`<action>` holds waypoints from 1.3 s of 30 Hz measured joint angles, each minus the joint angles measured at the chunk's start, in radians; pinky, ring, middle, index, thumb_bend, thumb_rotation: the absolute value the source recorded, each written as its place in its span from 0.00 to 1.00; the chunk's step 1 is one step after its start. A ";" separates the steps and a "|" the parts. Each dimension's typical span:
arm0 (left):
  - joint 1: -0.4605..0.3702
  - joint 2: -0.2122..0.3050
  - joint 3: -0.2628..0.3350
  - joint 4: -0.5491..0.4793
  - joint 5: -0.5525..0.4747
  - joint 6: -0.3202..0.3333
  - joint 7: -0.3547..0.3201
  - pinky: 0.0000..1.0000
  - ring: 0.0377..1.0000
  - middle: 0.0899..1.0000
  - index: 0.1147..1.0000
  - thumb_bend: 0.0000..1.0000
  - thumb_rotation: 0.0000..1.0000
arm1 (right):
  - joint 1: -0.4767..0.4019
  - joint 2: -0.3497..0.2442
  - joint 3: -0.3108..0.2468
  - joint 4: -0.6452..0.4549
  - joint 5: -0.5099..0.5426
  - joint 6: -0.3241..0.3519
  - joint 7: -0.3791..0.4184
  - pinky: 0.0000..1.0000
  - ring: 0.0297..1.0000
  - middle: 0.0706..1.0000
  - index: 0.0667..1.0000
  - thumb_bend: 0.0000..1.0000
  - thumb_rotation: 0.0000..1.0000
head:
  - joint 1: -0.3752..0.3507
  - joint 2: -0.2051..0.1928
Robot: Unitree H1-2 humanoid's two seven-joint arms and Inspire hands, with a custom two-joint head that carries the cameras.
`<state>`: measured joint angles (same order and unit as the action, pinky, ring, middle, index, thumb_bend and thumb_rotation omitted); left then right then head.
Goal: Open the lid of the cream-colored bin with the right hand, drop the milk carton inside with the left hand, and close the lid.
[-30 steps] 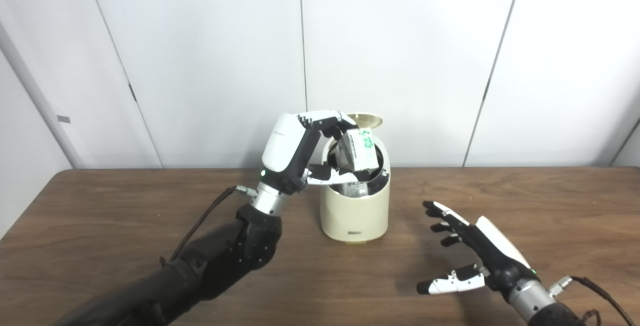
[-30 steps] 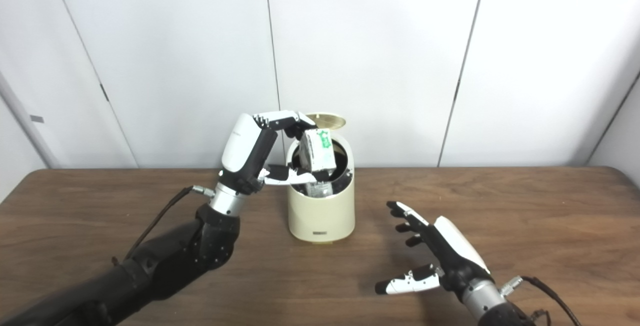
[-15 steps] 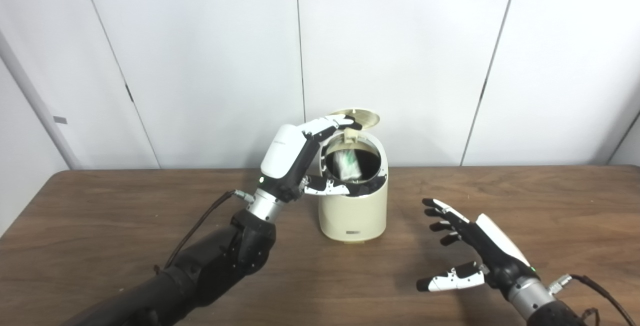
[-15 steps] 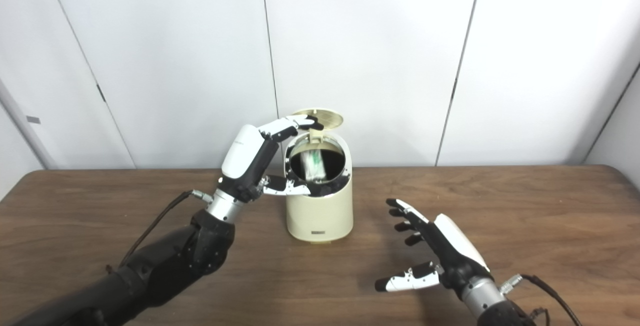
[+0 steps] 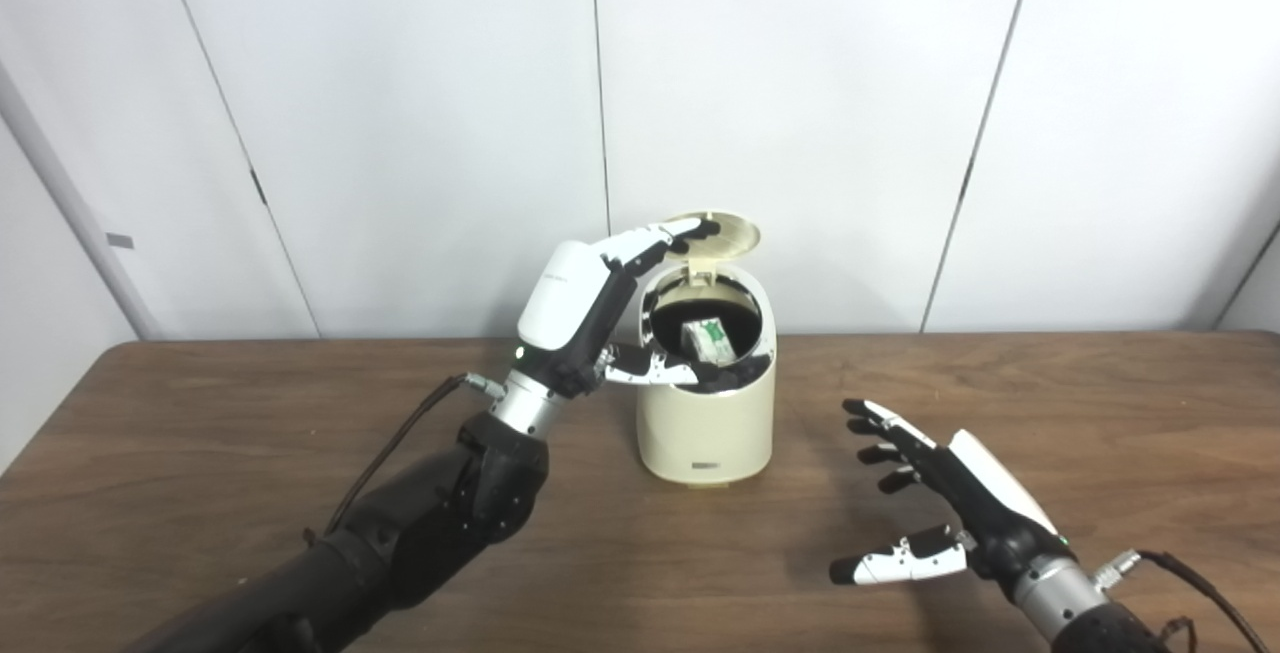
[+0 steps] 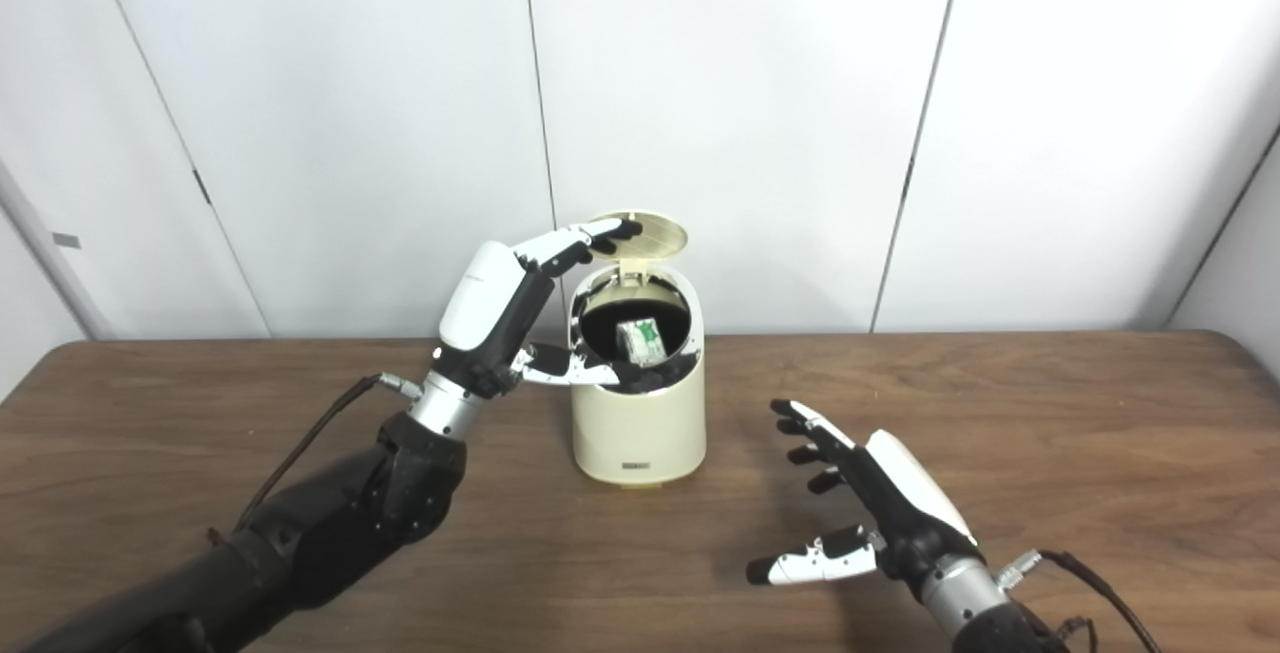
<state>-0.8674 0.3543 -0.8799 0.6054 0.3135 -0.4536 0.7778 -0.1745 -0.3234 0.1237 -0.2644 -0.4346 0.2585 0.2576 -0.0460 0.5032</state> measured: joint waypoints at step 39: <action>0.331 0.001 0.702 -0.341 -0.362 0.010 -0.787 0.58 0.68 0.74 0.76 0.70 0.06 | -0.022 -0.006 -0.025 0.030 0.025 -0.005 -0.001 0.63 0.80 0.92 0.92 0.76 0.16 | 0.028 -0.002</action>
<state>-0.5364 0.3550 -0.1780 0.2648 -0.0489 -0.4433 -0.0089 -0.1964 -0.3293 0.0991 -0.2344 -0.4096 0.2534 0.2565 -0.0184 0.5016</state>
